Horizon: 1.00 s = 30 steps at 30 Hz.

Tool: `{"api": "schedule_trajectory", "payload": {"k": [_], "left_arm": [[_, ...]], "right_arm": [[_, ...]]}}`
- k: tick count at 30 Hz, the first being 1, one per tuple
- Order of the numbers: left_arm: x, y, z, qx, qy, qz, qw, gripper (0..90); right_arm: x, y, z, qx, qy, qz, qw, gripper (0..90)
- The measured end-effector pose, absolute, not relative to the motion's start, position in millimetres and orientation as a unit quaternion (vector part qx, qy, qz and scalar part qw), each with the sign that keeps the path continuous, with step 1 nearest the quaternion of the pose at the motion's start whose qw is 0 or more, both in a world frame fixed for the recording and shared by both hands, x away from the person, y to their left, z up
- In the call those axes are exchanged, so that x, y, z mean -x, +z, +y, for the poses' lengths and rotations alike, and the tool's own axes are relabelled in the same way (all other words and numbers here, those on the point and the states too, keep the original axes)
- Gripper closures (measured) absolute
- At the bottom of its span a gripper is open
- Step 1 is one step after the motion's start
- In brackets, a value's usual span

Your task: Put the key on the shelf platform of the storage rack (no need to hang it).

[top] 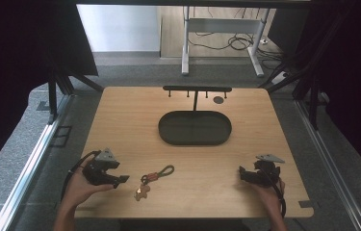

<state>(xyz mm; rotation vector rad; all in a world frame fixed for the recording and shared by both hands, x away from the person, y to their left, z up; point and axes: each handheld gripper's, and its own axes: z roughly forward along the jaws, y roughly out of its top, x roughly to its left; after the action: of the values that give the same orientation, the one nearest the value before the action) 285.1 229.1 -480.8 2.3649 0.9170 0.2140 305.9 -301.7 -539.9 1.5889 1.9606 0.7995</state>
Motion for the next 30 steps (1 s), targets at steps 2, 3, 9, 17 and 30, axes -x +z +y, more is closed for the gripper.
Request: {"api": "schedule_trajectory", "payload": {"k": [2, 3, 9, 17, 30], "left_arm": [[-286, -484, 227, -0.889, 0.079, 0.347, 0.289, 33.7], [-286, -485, 226, -0.889, 0.078, 0.347, 0.288, 33.6], [-284, -485, 225, -0.890, 0.085, 0.346, 0.285, 33.5], [-284, -486, 226, -0.889, 0.091, 0.349, 0.283, 33.6], [-283, -489, 222, -0.886, 0.095, 0.356, 0.282, 33.5]], "right_arm": [[-301, -537, -305, -0.578, 0.310, 0.715, 0.244, 11.0], [-299, -536, -307, -0.579, 0.318, 0.711, 0.242, 12.0], [-291, -531, -315, -0.573, 0.347, 0.702, 0.244, 14.3], [-287, -530, -323, -0.577, 0.368, 0.693, 0.228, 17.3], [-282, -525, -333, -0.573, 0.388, 0.684, 0.228, 20.7]]}}
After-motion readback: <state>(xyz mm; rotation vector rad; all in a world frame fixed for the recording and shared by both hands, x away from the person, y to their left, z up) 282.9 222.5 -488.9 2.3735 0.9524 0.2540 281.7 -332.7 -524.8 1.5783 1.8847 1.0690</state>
